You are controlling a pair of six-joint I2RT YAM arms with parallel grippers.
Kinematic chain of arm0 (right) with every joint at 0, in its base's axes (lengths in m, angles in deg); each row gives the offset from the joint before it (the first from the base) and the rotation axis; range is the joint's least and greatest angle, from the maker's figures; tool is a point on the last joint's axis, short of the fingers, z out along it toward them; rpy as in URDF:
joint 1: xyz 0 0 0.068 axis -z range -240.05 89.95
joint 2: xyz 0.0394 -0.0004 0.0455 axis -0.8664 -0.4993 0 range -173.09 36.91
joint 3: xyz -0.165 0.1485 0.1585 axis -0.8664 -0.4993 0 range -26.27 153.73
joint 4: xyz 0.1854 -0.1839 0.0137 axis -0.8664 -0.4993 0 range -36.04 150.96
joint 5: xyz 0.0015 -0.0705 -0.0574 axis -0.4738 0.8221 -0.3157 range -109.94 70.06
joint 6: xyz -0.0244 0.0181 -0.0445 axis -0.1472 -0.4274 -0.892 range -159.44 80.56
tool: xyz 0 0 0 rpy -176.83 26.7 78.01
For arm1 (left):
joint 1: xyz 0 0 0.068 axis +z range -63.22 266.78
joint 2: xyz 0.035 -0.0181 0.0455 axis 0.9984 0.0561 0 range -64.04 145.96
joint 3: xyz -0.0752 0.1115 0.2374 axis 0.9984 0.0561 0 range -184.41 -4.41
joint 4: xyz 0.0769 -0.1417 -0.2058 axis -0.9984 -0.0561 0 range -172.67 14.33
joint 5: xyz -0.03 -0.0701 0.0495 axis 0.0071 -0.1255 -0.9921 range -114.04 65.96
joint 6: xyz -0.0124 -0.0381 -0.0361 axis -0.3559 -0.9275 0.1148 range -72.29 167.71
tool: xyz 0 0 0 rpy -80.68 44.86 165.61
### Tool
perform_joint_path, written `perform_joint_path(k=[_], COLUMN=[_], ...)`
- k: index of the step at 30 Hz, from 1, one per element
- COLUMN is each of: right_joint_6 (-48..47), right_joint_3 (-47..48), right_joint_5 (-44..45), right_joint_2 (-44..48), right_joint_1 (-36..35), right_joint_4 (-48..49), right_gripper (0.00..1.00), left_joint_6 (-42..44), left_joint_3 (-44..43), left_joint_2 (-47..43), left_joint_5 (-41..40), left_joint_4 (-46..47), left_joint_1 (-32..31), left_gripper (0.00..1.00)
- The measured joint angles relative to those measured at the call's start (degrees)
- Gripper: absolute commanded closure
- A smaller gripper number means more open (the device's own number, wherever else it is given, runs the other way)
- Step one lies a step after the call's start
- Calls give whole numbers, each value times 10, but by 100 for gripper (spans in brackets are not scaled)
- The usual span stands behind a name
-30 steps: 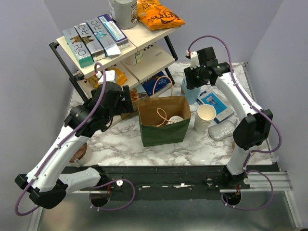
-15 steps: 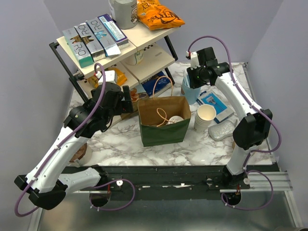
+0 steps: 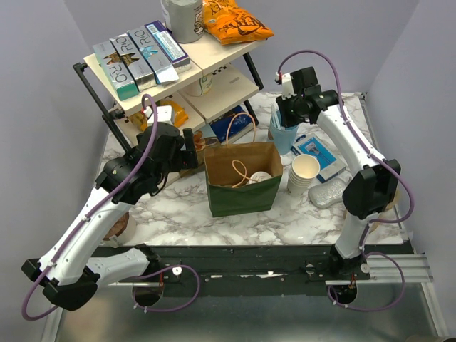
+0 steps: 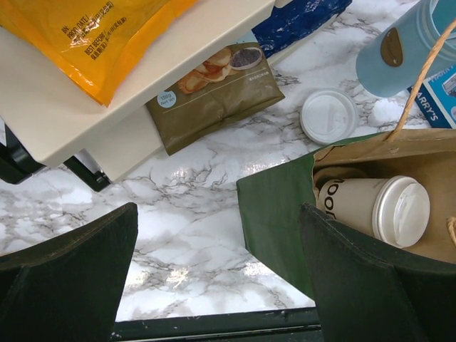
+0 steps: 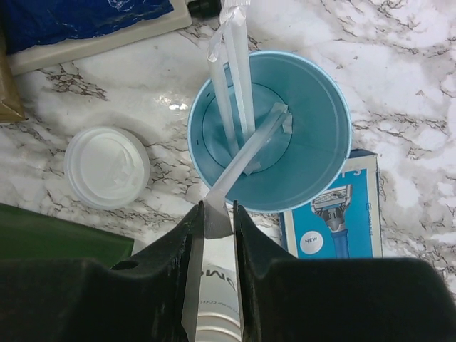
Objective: Pack the takeout coffee
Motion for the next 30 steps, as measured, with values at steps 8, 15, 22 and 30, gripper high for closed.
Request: perform_joint_path(k=[8,15,22,30], right_joint_6=[-2,-3,-3,-3], right_joint_3=[16,21,21,3], right_joint_5=[1,4,6,24], right_joint_2=[-11,-20,-16,71], right_joint_1=[0,0,0,0], right_joint_4=[2,2,2,15], right_gripper=[81,99,99,99], left_joint_6=[0,0,3,9], left_joint_3=[3,3,3,3], left_joint_2=[0,0,0,-4], left_joint_5=[3,4,16,33], left_joint_4=[0,0,5,13], left_joint_1=[0,0,0,0], left_gripper=[1,1,1,1])
